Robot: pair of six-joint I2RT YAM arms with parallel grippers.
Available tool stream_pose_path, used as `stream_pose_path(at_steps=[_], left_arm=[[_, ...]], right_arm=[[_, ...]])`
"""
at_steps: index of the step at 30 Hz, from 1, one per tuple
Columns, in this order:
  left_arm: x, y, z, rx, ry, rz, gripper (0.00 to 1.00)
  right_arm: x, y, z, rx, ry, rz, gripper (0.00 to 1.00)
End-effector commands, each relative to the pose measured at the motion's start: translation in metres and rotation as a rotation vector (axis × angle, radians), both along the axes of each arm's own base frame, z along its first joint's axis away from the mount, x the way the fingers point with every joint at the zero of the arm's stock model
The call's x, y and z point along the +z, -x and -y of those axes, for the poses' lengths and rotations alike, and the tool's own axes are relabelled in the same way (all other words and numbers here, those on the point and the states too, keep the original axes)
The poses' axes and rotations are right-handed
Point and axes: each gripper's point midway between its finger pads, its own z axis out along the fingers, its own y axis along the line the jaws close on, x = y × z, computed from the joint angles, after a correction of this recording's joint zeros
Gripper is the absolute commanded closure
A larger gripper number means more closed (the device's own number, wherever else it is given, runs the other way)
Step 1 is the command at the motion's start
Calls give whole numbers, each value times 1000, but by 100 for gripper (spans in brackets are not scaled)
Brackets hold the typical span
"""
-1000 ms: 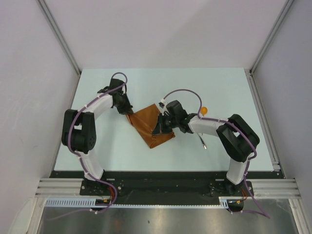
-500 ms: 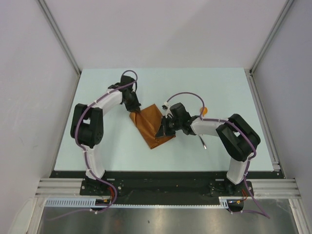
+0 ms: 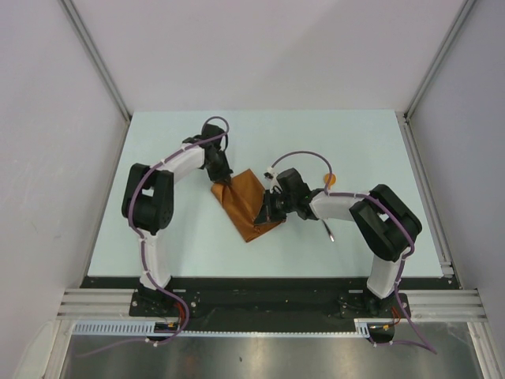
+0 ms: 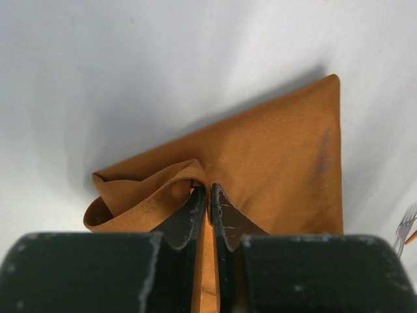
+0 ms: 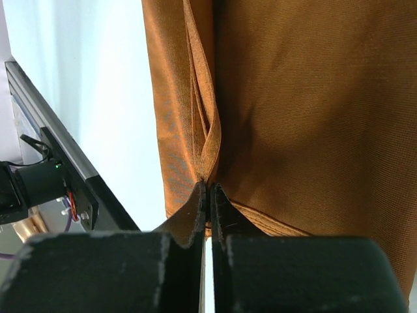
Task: Fold the napkin into a case and place the utensils inside
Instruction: Fold the 2/3-rectangle-folded napkin at the center of the board.
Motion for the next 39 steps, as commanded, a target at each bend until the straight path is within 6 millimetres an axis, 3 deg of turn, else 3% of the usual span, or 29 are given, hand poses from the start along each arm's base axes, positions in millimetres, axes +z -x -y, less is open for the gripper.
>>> stream_pose_path(at_steps=[1,15,18,21,25,29,31,35,39], left_arm=[[14,-20,10,12,10,64,89],[6,-20,17,0,6,48,87],[4,-19,17,-3,4,44,87],[3,-19,20,-7,9,43,87],[4,-18,21,-13,7,45,87],[5,-17,20,-15,-3,47,86],[4,-16,19,-15,-6,43,86],[5,-16,21,-16,0,42,85],[9,-17,21,-18,5,50,84]], right_arm=[[-2,2,5,10,11,13,100],[-10,1,14,-1,66,23,100],[-6,0,21,-4,109,38,90],[11,-9,26,-6,152,109,80],[31,-16,15,32,182,167,62],[43,-21,7,38,221,232,58],[38,-18,0,61,231,230,54],[35,-9,-16,107,216,209,54],[20,-5,-20,102,176,154,68]])
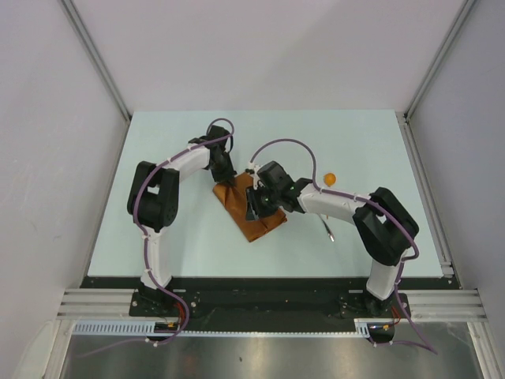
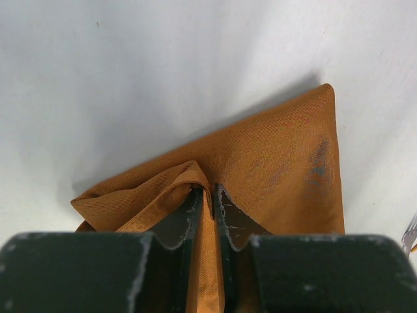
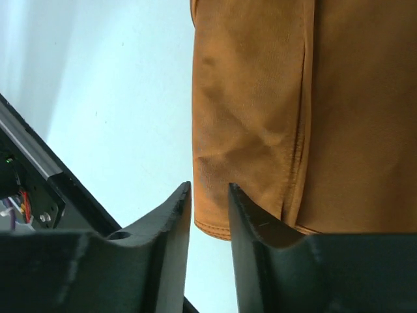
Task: Fold the napkin into a case and place the utensils inside
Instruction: Fold the 2/3-rectangle-folded napkin at the center of the board.
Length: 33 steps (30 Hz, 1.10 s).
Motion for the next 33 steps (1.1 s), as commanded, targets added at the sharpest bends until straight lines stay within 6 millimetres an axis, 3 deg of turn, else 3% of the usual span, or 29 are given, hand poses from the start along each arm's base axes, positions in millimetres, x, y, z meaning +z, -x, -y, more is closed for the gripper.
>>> stream_pose_path(at_steps=[1,6,9,14,16,21,24,26,30,33], left_arm=[[20,-15,8,1,16,66,83],[23,-17,9,-4,24,71,79],[25,-17,12,-13,42,73,73],[53,-19,17,-57,53,142,40],[68,-19,18,-75,66,175,35],[85,-14,11,-82,74,201,33],[89,-12,7,-78,100,214,38],[84,-9,2,-73,104,205,47],[71,-8,-7,-42,129,161,78],[62,-9,-20,-11,92,150,90]], right_arm=[[-17,-1,1,-8,-19,-46,70],[-46,-1,23,-61,-4,-87,89],[-51,-5,30,-76,-1,-88,93],[-60,-5,37,-88,12,-99,99],[-60,-5,37,-90,6,-100,100],[-62,-4,38,-95,8,-106,100],[-60,-6,39,-97,7,-100,100],[-60,-6,38,-98,6,-102,100],[-58,-6,37,-94,3,-100,100],[-55,-8,37,-97,1,-94,100]])
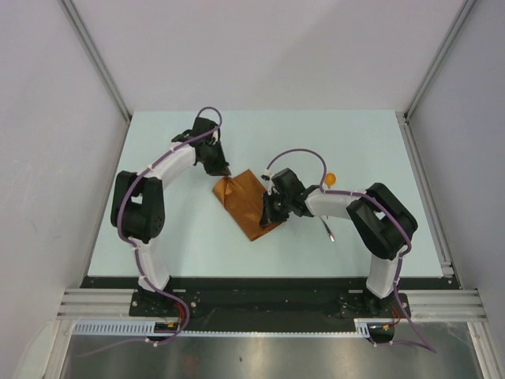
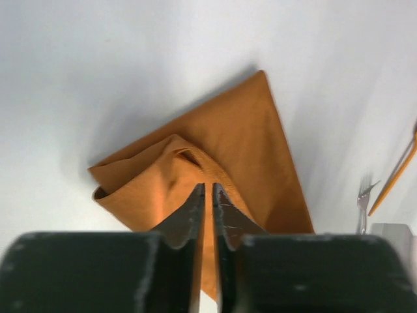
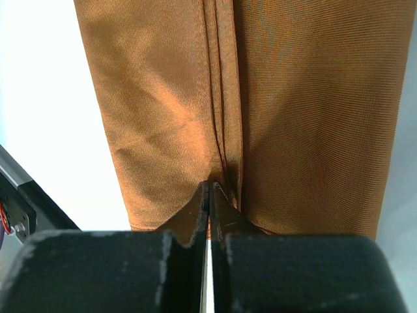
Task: Fold the napkin into a case and place the utensils inside
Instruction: Fold the 2/3-rectangle-folded napkin at the center of the board.
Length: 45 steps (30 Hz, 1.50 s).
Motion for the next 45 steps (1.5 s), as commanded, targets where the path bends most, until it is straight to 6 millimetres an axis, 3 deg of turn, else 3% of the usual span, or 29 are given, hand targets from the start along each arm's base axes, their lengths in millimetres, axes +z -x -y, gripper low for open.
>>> stream_pose_path(at_steps=[1,3,14,25,30,38,45], left_arm=[[-2,-2,-15,32,-19,-3,93],[-4,-3,-19,40,-39,0,100],[-25,-3,-32,77,-121,-50,100],[-44,-14,-7,32,-44,-71,100],[-42,-15,0,30,-27,-57,100],[-29,-11,-7,63,-49,-17,99],[-42,-9,-9,65,-60,-49,100]], right_arm=[[-1,-5,2,-14,8,15,100],[0,-5,1,-11,5,16,100],[-4,-1,4,-15,7,7,100],[9,-2,-2,-11,-17,15,100],[24,-4,-17,15,-48,29,100],[52,-8,-51,67,-88,70,92],[61,-6,-88,146,-230,12,90]])
